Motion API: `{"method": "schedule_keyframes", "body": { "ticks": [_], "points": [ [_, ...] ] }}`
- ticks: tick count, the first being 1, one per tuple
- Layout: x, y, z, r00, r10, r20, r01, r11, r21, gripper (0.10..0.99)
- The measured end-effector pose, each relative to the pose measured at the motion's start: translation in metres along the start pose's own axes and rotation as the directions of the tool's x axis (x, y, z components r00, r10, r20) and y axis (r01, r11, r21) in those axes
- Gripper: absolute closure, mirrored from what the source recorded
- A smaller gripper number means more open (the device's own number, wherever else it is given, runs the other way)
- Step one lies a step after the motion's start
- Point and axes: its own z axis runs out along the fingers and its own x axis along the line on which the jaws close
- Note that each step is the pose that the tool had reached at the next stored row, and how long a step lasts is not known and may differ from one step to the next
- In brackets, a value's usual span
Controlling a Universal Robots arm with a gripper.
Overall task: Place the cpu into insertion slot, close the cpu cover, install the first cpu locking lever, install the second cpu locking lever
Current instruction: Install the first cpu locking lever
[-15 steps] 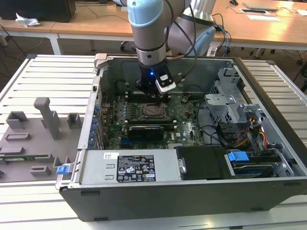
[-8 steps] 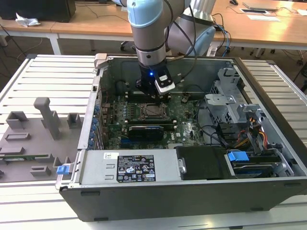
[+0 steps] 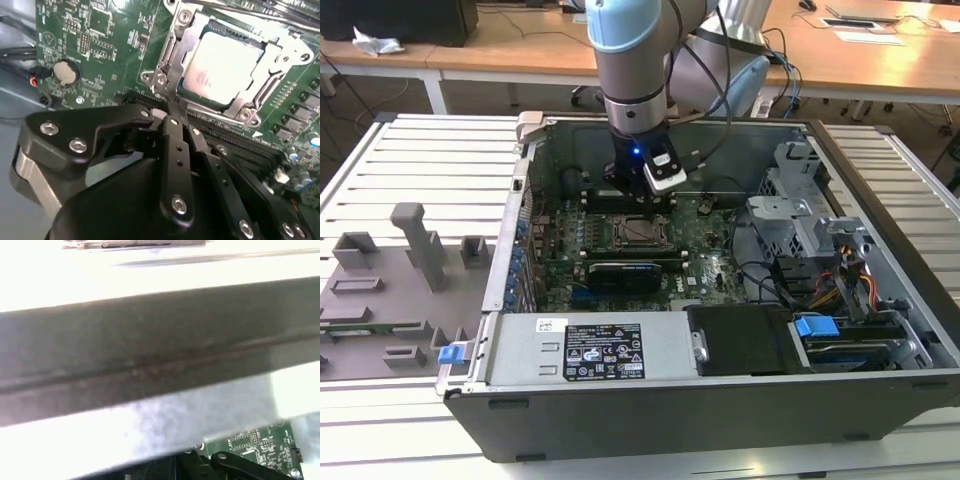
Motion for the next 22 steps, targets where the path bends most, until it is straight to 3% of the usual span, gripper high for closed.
{"method": "schedule_keyframes", "body": {
  "ticks": [3, 5, 10, 16, 19, 20, 22],
  "points": [
    [-0.0012, 0.0009, -0.0068, 1.0, 0.0, 0.0004, 0.0, 1.0, 0.002, 0.98],
    [-0.0021, 0.0015, -0.0117, 1.0, -0.003, 0.0024, 0.003, 0.9999, 0.014, 0.98],
    [-0.0019, -0.0022, -0.0142, 1.0, -0.006, 0.0054, 0.006, 0.9995, 0.032, 0.98],
    [-0.0022, -0.0103, -0.0151, 1.0, -0.007, 0.0038, 0.007, 0.9993, 0.036, 0.98],
    [-0.0022, -0.0103, -0.0152, 1.0, -0.007, 0.0015, 0.007, 0.9992, 0.038, 0.98],
    [-0.0024, -0.0103, -0.0149, 1.0, -0.006, -0.008, 0.006, 0.9992, 0.04, 0.98],
    [-0.0037, -0.0101, -0.0145, 0.999, -0.002, -0.0442, 0.005, 0.9989, 0.048, 0.98]
  ]
}}
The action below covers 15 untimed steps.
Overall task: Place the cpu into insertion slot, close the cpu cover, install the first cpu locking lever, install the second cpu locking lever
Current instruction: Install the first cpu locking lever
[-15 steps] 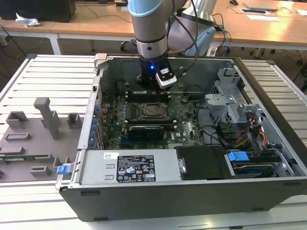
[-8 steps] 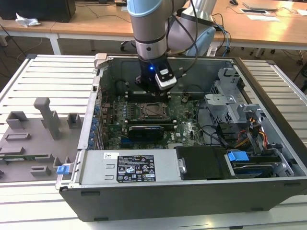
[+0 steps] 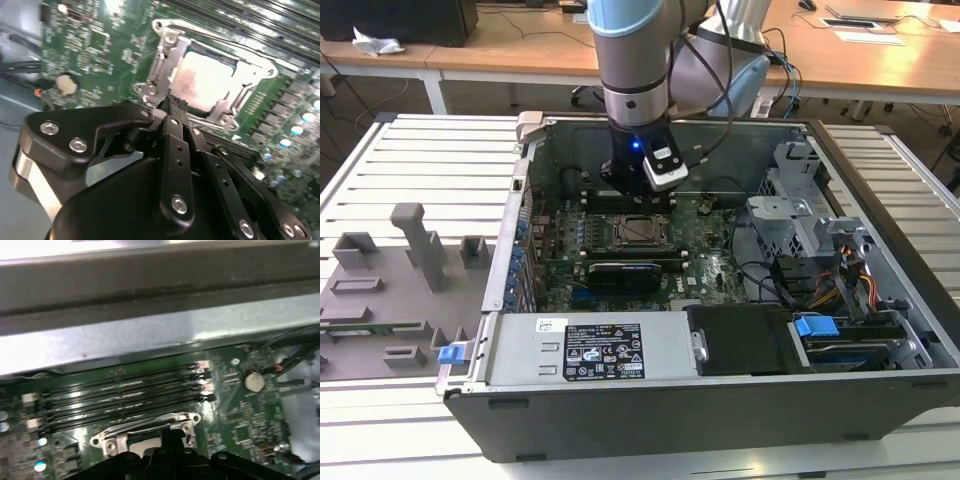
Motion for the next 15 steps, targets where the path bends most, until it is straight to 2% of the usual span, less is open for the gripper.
{"method": "schedule_keyframes", "body": {
  "ticks": [2, 3, 5, 6, 9, 10, 11, 13, 15],
  "points": [
    [-0.0013, 0.0002, 0.0004, 0.9994, 0.002, -0.0356, -0.002, 1.0, 0.007, 0.98],
    [-0.0014, 0.0002, 0.0003, 0.9992, 0.003, -0.0393, -0.002, 1.0, 0.008, 0.98],
    [-0.0016, -0.0003, 0.0004, 0.9992, 0.002, -0.0396, -0.002, 1.0, 0.008, 0.98],
    [-0.0019, -0.0017, 0.0004, 0.9992, 0.002, -0.0403, -0.001, 0.9999, 0.016, 0.98],
    [-0.0026, -0.0054, 0.0001, 0.999, -0.001, -0.0437, 0.003, 0.9986, 0.053, 0.98],
    [-0.0033, -0.0092, 0.0001, 0.9989, -0.003, -0.0474, 0.006, 0.997, 0.077, 0.98],
    [-0.0038, -0.0119, 0.0003, 0.9988, -0.003, -0.0498, 0.008, 0.9963, 0.085, 0.98],
    [-0.0044, -0.0157, 0.0007, 0.9986, -0.004, -0.0522, 0.008, 0.9958, 0.091, 0.98],
    [-0.0048, -0.0179, 0.0008, 0.9984, -0.018, -0.0542, 0.023, 0.9957, 0.089, 0.98]
  ]
}}
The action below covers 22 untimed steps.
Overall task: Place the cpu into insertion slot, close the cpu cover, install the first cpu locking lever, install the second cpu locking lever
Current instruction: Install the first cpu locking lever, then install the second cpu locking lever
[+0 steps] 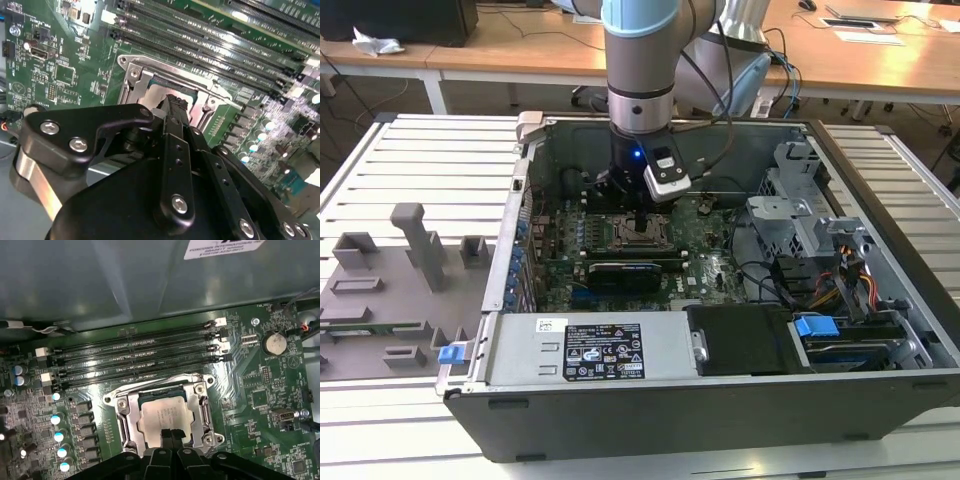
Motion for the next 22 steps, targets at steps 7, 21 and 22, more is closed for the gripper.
{"method": "schedule_keyframes", "body": {
  "ticks": [7, 21, 22],
  "points": [
    [-0.0011, -0.0001, -0.014, 1.0, -0.007, 0.0011, 0.007, 1.0, 0.005, 0.98],
    [-0.0011, -0.0002, -0.0141, 1.0, -0.008, 0.0013, 0.008, 0.9999, 0.007, 0.98],
    [-0.0011, -0.0002, -0.0142, 1.0, -0.008, 0.0013, 0.008, 0.9999, 0.007, 0.98]
  ]
}}
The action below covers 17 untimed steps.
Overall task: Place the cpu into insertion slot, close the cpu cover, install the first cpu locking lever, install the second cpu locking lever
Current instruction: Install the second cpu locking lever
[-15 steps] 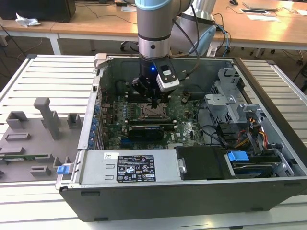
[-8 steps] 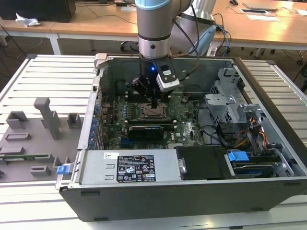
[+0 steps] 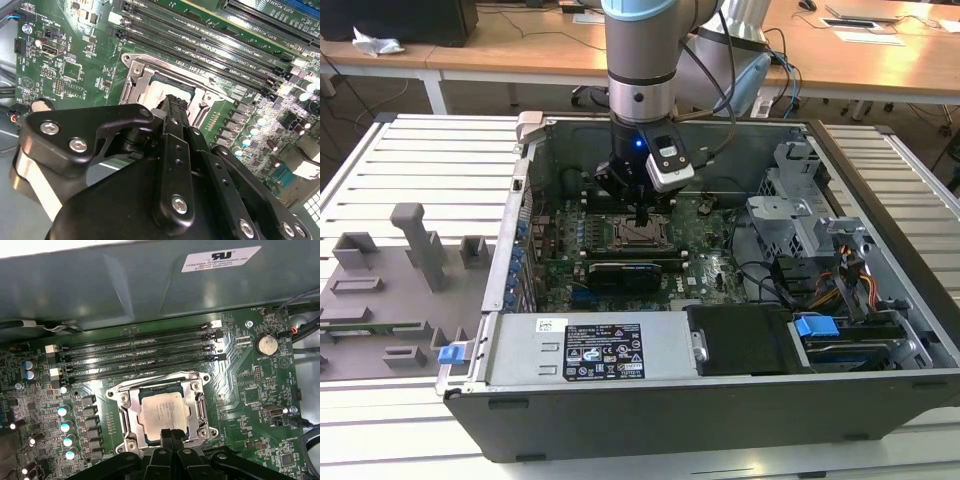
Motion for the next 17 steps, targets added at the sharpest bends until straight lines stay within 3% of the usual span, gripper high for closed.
{"method": "schedule_keyframes", "body": {
  "ticks": [4, 7, 13, 17],
  "points": [
    [-0.0008, -0.0007, -0.0096, 1.0, 0.0, 0.0003, 0.0, 1.0, 0.002, 0.98],
    [-0.0016, -0.0044, -0.0122, 1.0, 0.0, 0.0005, 0.0, 1.0, 0.003, 0.98],
    [-0.0035, -0.024, -0.0119, 1.0, 0.0, 0.0005, 0.0, 1.0, 0.003, 0.98],
    [-0.001, -0.0312, -0.0109, 1.0, 0.0, -0.0002, 0.0, 1.0, -0.002, 0.98]
  ]
}}
